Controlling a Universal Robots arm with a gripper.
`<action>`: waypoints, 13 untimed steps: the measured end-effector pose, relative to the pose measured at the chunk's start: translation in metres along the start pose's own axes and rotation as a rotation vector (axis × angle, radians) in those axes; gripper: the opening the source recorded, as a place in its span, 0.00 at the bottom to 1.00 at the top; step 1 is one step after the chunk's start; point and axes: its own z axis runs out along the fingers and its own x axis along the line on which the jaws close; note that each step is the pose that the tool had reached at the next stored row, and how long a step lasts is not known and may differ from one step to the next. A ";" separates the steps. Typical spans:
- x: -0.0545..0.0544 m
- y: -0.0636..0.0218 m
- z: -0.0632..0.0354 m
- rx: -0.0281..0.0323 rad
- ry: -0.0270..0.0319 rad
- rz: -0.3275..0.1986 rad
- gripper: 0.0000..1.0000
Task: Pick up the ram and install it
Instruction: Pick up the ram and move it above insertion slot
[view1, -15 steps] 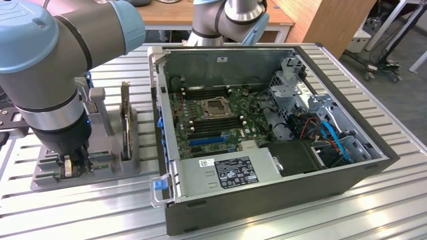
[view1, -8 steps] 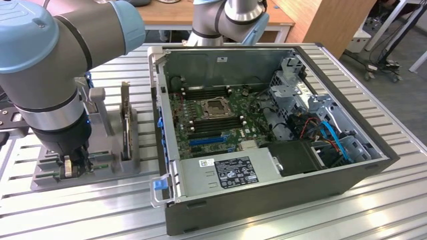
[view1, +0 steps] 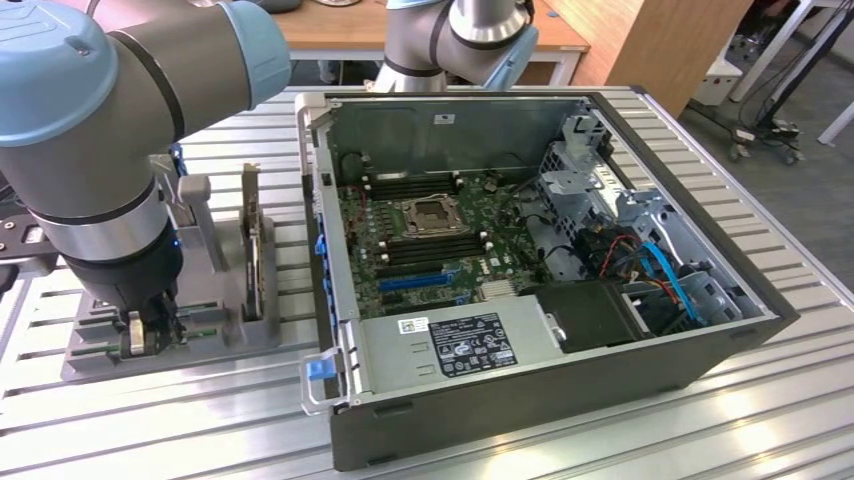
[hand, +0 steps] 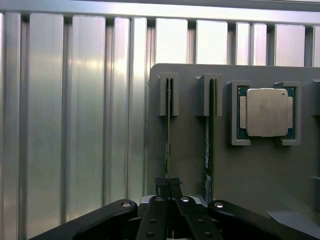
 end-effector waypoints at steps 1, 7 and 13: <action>0.000 0.0000 0.0000 0.0000 0.0000 0.000 0.11; 0.000 0.0002 -0.0045 0.0000 0.0000 0.000 0.11; 0.000 0.0005 -0.0160 0.0001 -0.0001 0.000 0.11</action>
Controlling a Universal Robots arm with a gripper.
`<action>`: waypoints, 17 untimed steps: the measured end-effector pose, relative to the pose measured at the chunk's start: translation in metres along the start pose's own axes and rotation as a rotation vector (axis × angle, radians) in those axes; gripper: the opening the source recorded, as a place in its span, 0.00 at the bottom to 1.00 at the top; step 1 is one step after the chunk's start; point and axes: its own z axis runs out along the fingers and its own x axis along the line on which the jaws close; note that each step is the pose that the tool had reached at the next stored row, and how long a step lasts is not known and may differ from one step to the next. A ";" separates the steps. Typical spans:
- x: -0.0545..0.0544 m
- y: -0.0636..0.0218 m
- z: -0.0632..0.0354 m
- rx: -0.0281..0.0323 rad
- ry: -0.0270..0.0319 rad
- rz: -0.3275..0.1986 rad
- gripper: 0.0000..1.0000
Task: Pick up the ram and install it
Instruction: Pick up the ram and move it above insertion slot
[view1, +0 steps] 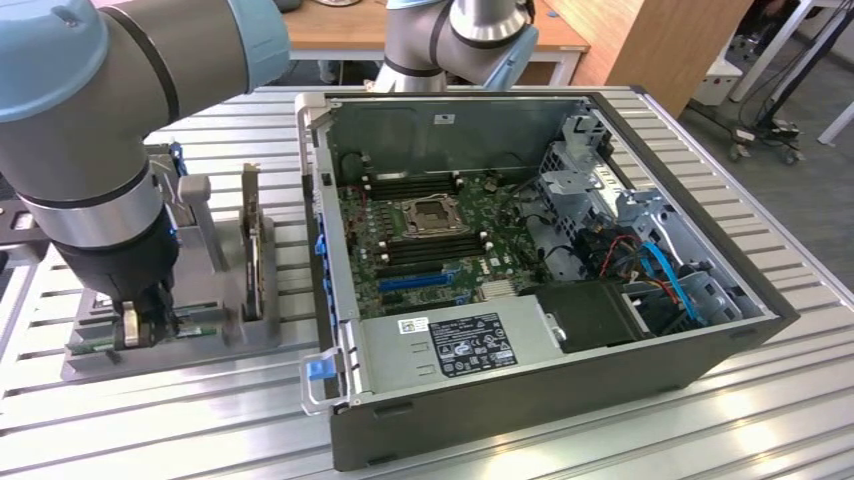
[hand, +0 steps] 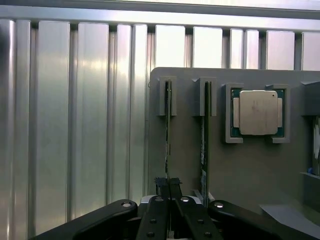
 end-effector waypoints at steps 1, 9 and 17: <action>0.000 0.0001 -0.0023 0.0001 0.0000 0.000 0.11; -0.001 0.0003 -0.0262 0.0000 0.0000 0.000 0.11; -0.002 0.0008 -0.0524 0.0000 0.0000 0.000 0.11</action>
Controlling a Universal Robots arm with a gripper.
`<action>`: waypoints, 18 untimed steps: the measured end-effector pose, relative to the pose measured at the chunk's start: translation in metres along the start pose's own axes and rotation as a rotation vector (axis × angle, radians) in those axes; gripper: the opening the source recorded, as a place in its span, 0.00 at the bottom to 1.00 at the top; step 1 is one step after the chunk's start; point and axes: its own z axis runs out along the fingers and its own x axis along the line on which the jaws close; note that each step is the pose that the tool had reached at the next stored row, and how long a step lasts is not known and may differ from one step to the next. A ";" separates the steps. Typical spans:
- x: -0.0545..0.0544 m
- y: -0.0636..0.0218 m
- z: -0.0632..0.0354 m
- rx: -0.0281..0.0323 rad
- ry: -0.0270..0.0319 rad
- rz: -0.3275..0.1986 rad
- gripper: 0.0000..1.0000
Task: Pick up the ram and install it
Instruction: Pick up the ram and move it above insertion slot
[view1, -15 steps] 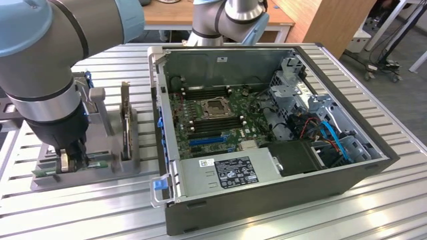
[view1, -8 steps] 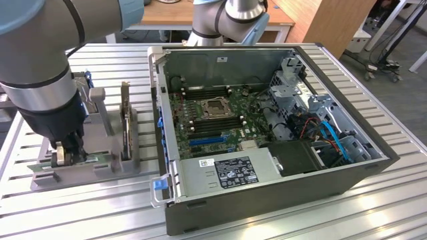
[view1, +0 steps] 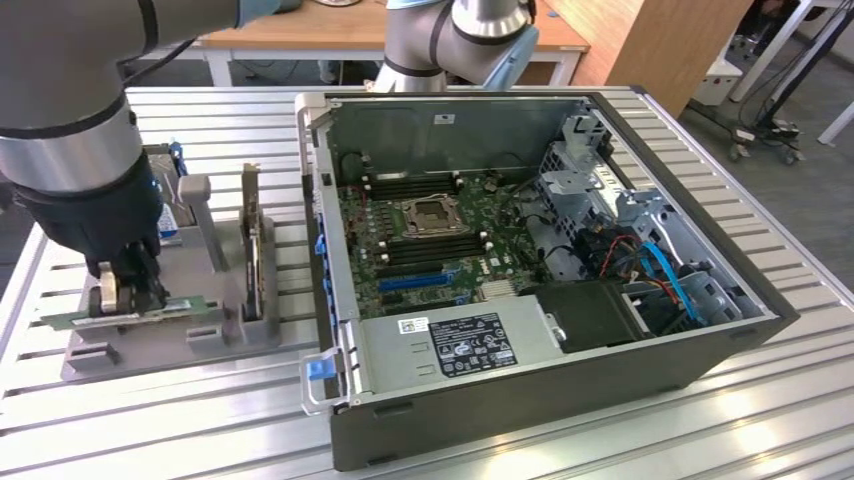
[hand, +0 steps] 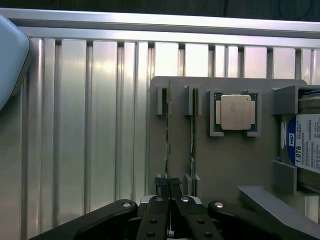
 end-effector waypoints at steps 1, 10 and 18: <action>0.000 0.0001 -0.0035 0.0000 -0.0001 0.000 0.11; -0.001 0.0009 -0.0312 0.0000 0.0001 0.000 0.11; -0.001 0.0015 -0.0520 0.0000 0.0001 0.000 0.11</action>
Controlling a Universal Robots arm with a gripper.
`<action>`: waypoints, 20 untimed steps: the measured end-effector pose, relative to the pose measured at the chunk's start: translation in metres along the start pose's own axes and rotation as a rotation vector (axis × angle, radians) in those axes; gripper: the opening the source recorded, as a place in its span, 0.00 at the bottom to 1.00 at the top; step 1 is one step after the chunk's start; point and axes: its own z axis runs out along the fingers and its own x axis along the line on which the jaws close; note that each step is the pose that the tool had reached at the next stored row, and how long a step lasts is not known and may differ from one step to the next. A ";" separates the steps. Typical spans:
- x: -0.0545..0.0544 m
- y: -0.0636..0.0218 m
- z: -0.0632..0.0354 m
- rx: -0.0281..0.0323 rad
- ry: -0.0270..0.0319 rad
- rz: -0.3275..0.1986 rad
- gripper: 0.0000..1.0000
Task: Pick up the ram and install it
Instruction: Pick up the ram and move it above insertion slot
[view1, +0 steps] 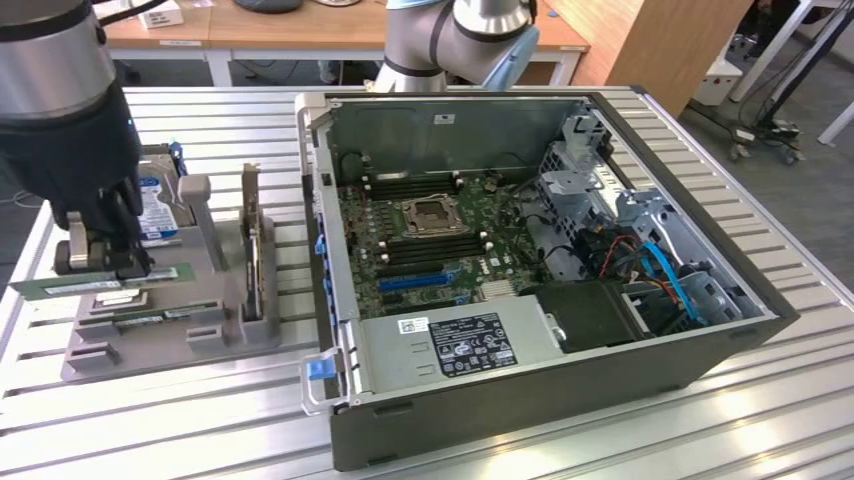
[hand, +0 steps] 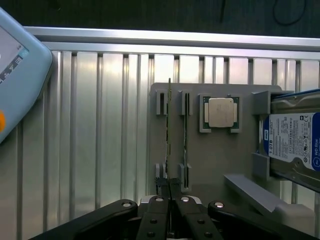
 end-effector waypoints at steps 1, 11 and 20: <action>0.000 0.0001 -0.0025 0.0000 -0.0001 0.000 0.11; -0.001 0.0008 -0.0263 0.0000 0.0000 0.000 0.11; -0.001 0.0014 -0.0457 0.0000 0.0000 0.000 0.11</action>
